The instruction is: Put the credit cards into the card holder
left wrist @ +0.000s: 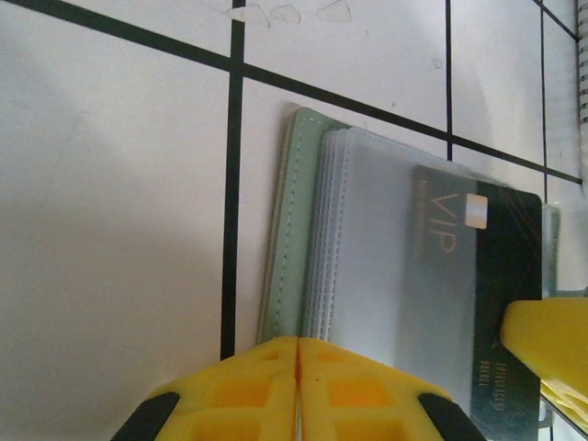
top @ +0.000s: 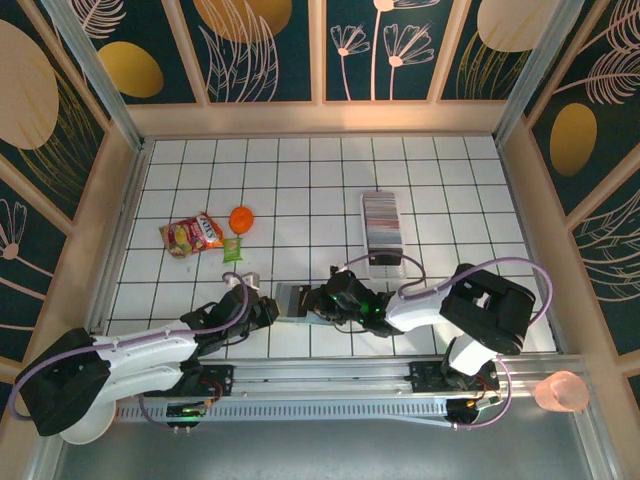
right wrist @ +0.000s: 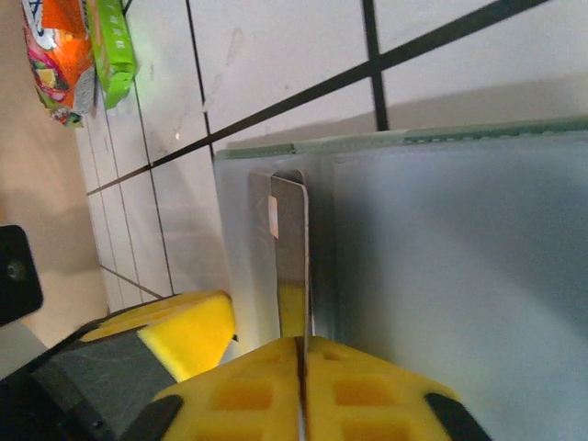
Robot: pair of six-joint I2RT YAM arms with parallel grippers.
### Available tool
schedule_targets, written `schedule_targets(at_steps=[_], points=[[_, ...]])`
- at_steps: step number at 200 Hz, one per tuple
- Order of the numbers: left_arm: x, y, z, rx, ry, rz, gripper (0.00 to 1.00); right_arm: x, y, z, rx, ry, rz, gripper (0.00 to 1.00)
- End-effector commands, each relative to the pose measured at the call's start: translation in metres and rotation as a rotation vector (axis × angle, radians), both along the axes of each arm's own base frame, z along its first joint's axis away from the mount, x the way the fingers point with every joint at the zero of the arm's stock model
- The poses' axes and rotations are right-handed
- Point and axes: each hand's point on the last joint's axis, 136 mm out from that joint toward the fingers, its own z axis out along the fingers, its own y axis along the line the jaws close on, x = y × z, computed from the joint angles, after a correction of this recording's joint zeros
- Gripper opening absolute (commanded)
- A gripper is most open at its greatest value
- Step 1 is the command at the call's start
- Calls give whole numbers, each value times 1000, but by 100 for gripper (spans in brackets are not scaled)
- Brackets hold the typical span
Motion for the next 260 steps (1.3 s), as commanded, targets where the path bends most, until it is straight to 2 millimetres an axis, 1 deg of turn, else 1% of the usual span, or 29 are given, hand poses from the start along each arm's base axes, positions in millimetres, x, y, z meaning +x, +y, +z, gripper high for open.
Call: schedule_targets(at_steps=[1,9,20,31,40,45,55,60,65,82,102,128,148,186,206,228,243,260], points=[[-3,0,-2,-9,5,-8,8,-6,1,-9,-67,5,39,17],[-3,0,-1,-10,3,-8,8,-4,-1,-10,-92,-2,41,22],[-3,0,-1,-10,3,-10,8,-3,-5,-14,-142,-5,41,24],[-3,0,-1,-10,3,-8,8,-1,-11,-15,-195,-14,35,33],[-3,0,0,-9,0,-6,8,-1,-15,-17,-229,-18,34,34],[-3,0,0,-11,0,-7,8,-2,-17,-17,-240,-17,37,38],[-3,0,0,-11,-2,-7,8,-3,-19,-17,-253,-17,42,40],[-2,0,0,-11,-3,-5,8,-3,-20,-17,-256,-17,45,43],[-2,0,0,-12,-4,-4,8,-3,-20,-16,-260,-18,47,44],[-2,0,0,-12,-3,-5,8,0,-23,-17,-292,-29,41,44],[-2,0,0,-13,-3,-5,8,2,-20,-15,-305,-41,44,37],[-2,0,-1,-10,-2,-5,8,3,-10,-14,-311,-50,70,27],[-3,1,-2,-10,0,-6,8,4,-1,-12,-309,-58,88,25],[-3,1,-2,-13,0,-4,7,5,14,-9,-299,-70,116,26],[-4,1,-3,-14,1,-3,8,5,20,-5,-295,-86,132,29],[-3,2,-2,-11,-4,-1,7,5,25,4,-285,-118,144,33],[-3,4,-1,-7,-8,5,8,6,25,8,-297,-135,146,36],[-1,5,2,-7,-19,15,8,8,17,10,-341,-149,134,36]])
